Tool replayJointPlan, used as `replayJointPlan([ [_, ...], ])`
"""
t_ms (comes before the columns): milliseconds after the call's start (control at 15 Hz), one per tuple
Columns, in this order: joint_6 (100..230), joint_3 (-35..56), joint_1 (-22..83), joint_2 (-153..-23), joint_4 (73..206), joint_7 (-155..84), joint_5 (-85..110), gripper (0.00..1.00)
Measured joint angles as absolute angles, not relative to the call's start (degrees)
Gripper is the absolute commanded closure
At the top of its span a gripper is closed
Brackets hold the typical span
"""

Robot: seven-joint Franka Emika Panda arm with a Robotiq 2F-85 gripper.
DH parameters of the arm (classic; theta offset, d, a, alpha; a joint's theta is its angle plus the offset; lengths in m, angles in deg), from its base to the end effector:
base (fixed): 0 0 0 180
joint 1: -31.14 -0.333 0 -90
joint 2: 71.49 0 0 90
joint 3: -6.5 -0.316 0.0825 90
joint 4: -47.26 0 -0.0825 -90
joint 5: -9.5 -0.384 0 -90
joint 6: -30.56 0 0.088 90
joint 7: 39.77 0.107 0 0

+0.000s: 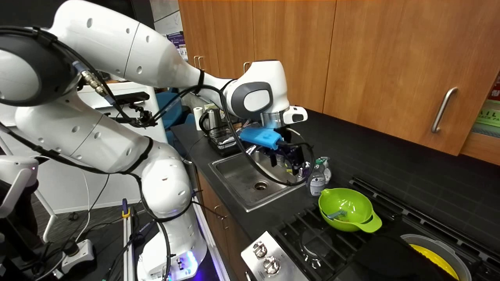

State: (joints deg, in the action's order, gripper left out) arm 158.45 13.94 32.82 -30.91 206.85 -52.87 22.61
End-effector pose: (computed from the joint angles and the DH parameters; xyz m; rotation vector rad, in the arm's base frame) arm 0.3326 -0.0572 0.4189 2.9841 0.3309 0.2013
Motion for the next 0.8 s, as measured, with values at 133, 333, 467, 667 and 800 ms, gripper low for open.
replayJointPlan([
  [133,158.49,13.67,32.9,-32.11,206.77,-52.77,22.61,0.0],
  [333,158.84,13.11,33.05,-34.65,206.28,-52.14,22.64,0.0],
  [467,160.13,12.5,33.67,-36.73,206.06,-50.56,23.1,0.0],
  [667,162.98,11.84,36.03,-40.85,205.8,-47.38,25.06,0.0],
  [800,165.01,11.77,38.44,-44.25,205.31,-45.1,26.71,0.0],
])
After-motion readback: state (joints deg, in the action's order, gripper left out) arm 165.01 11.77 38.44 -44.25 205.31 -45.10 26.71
